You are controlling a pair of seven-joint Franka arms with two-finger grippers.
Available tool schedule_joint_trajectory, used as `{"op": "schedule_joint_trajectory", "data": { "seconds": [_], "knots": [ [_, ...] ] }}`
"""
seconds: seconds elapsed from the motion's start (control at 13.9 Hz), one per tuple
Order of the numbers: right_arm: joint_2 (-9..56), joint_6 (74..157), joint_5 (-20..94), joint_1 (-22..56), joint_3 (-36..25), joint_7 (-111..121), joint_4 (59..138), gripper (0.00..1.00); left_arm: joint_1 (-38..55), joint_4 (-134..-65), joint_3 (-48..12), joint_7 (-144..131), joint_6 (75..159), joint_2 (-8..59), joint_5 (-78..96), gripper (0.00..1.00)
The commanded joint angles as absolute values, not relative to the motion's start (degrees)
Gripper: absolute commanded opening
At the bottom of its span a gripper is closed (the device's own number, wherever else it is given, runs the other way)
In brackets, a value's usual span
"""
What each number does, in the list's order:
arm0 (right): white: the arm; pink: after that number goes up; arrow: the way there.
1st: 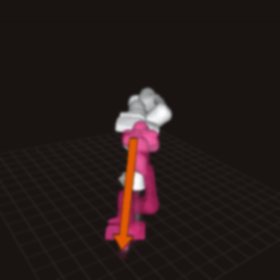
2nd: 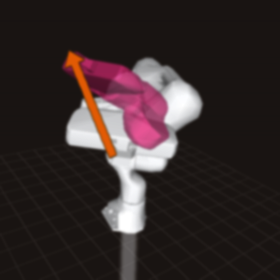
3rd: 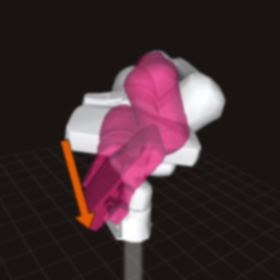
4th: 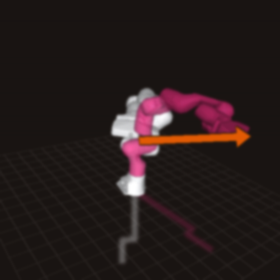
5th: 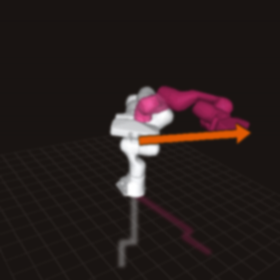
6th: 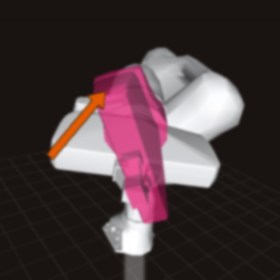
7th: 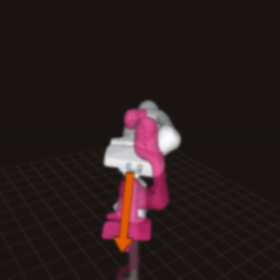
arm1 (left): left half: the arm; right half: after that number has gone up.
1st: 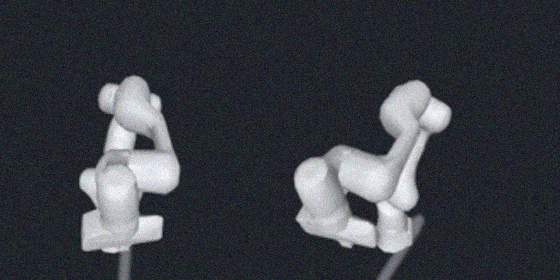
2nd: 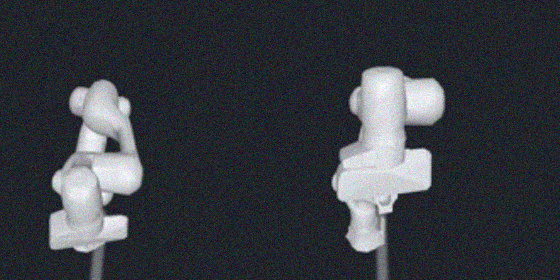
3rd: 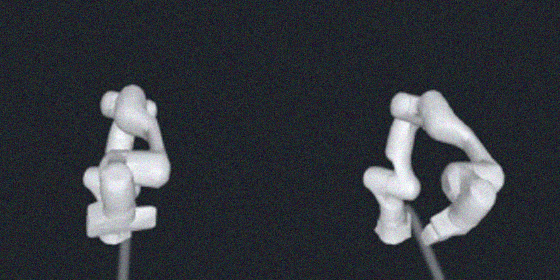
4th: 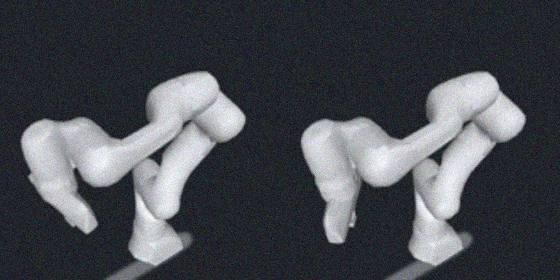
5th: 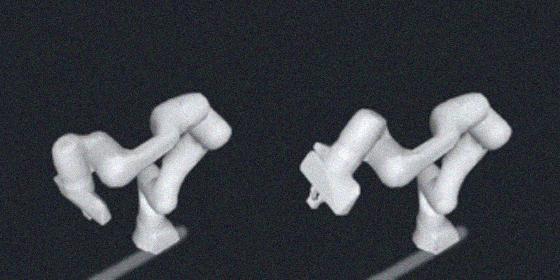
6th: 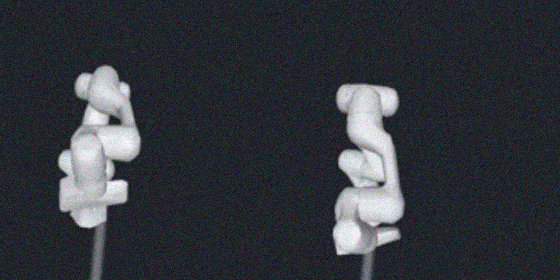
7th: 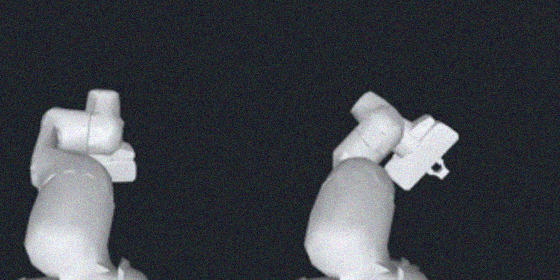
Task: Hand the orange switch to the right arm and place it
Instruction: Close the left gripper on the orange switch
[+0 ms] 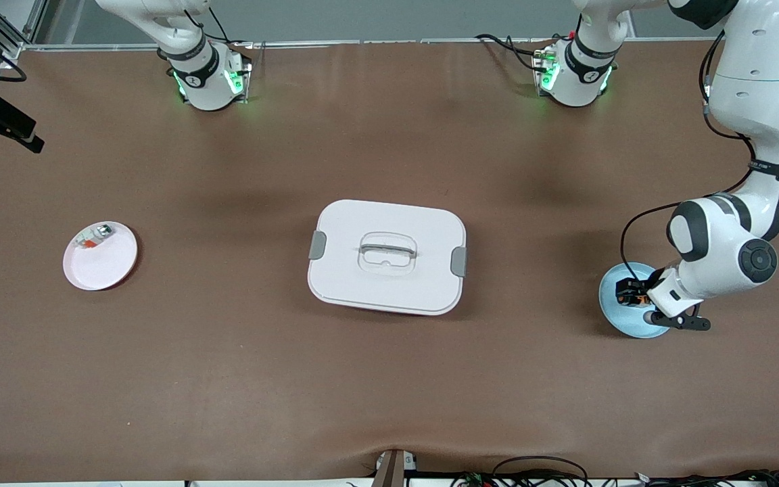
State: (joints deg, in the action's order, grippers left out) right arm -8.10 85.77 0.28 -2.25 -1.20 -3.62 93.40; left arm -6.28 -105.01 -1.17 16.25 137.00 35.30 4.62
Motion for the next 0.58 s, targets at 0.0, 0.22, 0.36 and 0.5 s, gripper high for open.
{"op": "schedule_joint_trajectory", "data": {
  "seconds": [0.0,0.22,0.36,0.5],
  "knots": [
    [-9.3,86.1,0.6,-2.6,-1.1,-3.1,94.5,1.00,-6.3,-104.6,-1.1,15.6,136.8,34.4,5.7,0.28],
    [-9.3,86.3,0.6,-2.5,-1.1,-3.2,94.5,1.00,-6.2,-104.7,-1.1,13.9,135.5,31.3,5.7,0.28],
    [-9.3,86.3,0.6,-2.6,-1.1,-3.2,94.5,1.00,-6.3,-104.5,-1.1,13.4,131.4,28.4,5.7,0.29],
    [-9.3,86.1,0.6,-2.5,-1.1,-3.1,94.5,1.00,-6.2,-103.9,-1.1,12.6,125.8,24.4,5.7,0.30]
  ]
}}
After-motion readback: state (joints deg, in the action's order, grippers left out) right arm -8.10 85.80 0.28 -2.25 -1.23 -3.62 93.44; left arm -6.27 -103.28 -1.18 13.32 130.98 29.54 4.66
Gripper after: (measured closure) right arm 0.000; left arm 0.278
